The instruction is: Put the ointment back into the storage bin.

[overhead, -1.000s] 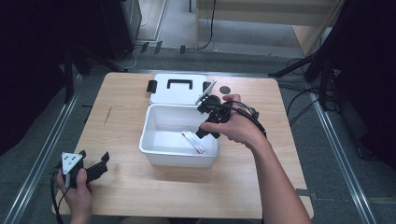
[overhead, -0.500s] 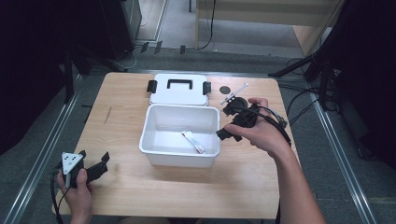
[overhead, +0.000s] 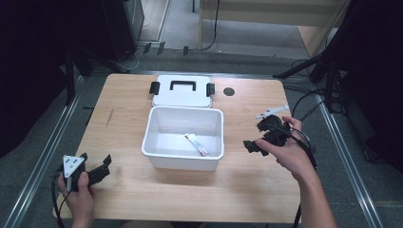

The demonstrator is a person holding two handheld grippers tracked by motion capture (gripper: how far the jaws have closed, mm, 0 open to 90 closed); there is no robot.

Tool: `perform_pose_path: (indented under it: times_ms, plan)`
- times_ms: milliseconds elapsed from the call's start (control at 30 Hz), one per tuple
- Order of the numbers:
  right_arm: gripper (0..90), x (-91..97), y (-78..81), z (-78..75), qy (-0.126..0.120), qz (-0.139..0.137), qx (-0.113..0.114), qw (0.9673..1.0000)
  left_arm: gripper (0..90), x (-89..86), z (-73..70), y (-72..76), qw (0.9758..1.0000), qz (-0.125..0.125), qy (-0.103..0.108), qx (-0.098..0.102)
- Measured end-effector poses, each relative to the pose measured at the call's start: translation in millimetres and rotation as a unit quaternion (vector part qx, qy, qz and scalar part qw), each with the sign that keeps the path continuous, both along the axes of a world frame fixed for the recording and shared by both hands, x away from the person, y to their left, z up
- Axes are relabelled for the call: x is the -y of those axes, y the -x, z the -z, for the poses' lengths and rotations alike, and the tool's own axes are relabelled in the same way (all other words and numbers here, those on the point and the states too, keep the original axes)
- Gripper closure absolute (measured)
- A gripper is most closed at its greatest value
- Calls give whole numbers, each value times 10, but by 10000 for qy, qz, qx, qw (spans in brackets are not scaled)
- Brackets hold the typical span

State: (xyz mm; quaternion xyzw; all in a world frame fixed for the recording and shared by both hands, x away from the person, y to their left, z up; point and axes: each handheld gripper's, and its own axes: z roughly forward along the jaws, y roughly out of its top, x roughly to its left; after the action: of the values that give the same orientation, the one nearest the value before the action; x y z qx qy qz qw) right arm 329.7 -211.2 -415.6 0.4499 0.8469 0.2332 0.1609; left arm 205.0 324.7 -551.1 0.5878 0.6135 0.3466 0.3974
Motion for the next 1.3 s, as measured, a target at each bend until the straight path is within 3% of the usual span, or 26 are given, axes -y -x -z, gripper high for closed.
perform_pose_path:
  times_ms: [267,500,700,900,1067,1200,1300]
  plan:
    - [0,380,154,407,-116,475,250,9985,140,3,0,2,10000,-2,-13,8]
    - [3,655,344,713,-376,701,619,9949,140,9,-2,5,10000,-1,-51,5]
    - [5,891,505,975,-634,940,769,9906,140,11,-2,5,10000,-10,-52,8]
    - [40,1114,702,1164,-1046,1185,1042,9819,140,15,-2,6,10000,-17,-73,12]
    - [42,1276,854,1274,-1216,1318,1257,9757,141,17,-2,8,10000,-16,-82,11]
    - [43,1390,970,1309,-1323,1360,1452,9710,141,18,-1,7,10000,-17,-73,4]
    - [42,1498,1061,1315,-1585,1437,1521,9649,141,14,-1,6,10000,-15,-60,-2]
